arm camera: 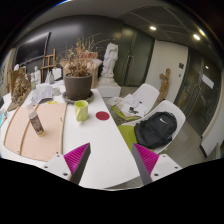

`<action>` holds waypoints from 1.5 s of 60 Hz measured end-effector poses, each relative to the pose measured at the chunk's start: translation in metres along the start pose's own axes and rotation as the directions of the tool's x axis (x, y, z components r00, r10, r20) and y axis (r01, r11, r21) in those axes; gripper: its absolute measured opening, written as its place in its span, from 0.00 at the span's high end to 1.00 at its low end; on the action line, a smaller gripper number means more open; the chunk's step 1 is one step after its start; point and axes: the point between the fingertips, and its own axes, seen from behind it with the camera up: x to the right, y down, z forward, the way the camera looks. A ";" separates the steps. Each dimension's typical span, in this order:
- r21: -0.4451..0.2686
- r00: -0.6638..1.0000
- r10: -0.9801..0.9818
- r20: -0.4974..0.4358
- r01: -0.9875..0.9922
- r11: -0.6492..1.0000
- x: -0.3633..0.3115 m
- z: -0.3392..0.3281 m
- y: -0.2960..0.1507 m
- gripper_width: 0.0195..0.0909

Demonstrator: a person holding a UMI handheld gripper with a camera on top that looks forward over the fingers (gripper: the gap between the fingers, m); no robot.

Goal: Pour water

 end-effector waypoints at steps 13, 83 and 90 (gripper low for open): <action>0.001 0.996 -0.024 0.083 0.024 1.000 -0.080 -0.011 -0.006 0.07; 0.195 0.969 -0.033 0.245 -0.016 0.981 -0.390 0.130 -0.048 0.89; 0.201 0.964 -0.055 0.261 0.001 0.980 -0.394 0.120 -0.066 0.89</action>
